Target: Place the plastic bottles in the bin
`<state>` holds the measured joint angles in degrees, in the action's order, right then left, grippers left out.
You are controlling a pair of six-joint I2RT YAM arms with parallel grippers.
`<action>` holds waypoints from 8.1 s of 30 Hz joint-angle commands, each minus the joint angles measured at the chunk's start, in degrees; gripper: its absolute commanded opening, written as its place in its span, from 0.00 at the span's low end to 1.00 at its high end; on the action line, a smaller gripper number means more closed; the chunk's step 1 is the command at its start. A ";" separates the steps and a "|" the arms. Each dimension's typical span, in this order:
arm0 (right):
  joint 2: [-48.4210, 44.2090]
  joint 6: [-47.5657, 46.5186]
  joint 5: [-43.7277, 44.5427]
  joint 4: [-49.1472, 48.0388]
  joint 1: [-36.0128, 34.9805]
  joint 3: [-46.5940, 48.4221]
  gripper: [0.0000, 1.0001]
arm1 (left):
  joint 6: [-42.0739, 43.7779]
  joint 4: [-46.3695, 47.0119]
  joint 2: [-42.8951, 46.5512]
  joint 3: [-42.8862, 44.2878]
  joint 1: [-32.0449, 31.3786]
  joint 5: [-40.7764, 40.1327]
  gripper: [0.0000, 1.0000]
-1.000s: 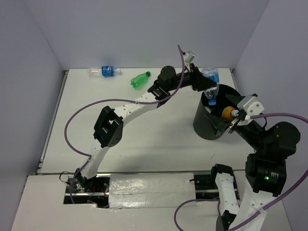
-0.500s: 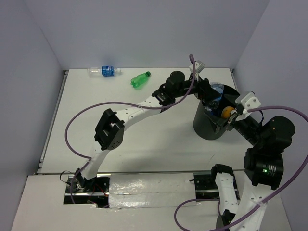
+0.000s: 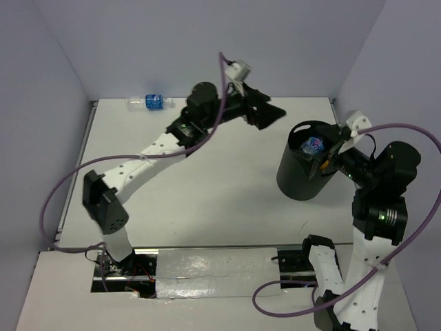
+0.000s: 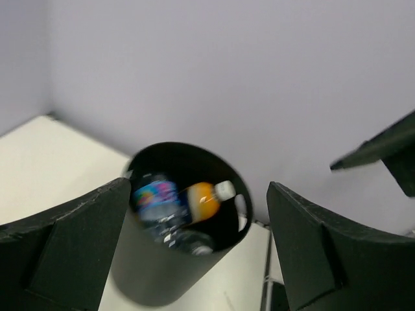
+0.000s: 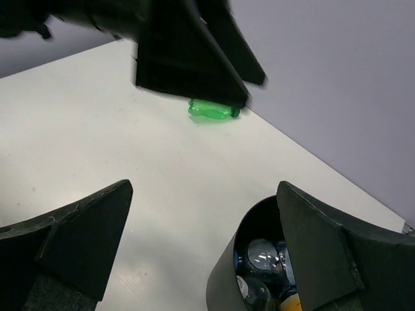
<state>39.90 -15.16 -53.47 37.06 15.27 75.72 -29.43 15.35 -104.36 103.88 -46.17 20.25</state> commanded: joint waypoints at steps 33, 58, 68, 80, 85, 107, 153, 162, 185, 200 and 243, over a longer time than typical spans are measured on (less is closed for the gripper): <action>101.06 56.73 63.67 -19.73 -43.65 63.05 1.00 | 7.29 -14.74 61.03 -56.33 31.75 -25.01 0.99; 123.13 76.75 54.62 -25.99 -45.41 76.85 0.98 | 3.24 -13.33 57.95 -56.77 42.30 -17.44 0.99; 127.27 86.17 49.87 -23.87 -46.03 79.58 0.90 | 2.54 -12.89 56.63 -57.12 44.15 -16.56 0.99; 125.95 87.05 45.74 -24.66 -43.57 76.86 0.57 | 1.57 -12.02 56.46 -57.38 46.00 -14.63 0.99; 123.76 83.98 41.62 -24.93 -42.69 73.70 0.45 | 1.48 -12.01 56.10 -57.38 47.58 -14.10 0.99; 83.15 49.19 32.99 -21.78 -39.70 19.12 0.29 | -0.54 -10.70 57.25 -57.91 47.84 -10.94 0.99; 5.37 -12.87 35.63 17.43 -13.45 1.99 0.01 | -1.42 -9.55 58.04 -58.35 45.13 -8.03 0.99; 12.56 -20.70 35.02 18.22 -3.41 1.08 0.03 | -0.10 -9.99 58.39 -58.17 43.98 -8.65 0.99; 23.82 -27.82 23.77 32.46 0.64 12.86 1.00 | 0.43 -10.08 56.28 -58.00 43.89 -6.19 1.00; 19.00 -14.79 -16.85 13.78 -17.18 -9.79 1.00 | -25.84 -23.62 12.54 -35.96 51.27 -8.12 1.00; 6.77 -4.53 1.18 -2.60 -19.31 -16.40 1.00 | -63.04 13.52 -48.41 10.14 56.81 -11.21 0.47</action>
<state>47.18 -20.43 -52.42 37.10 -3.62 59.35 -95.59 22.79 -153.99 117.84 10.17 5.85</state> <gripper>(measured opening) 0.994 0.529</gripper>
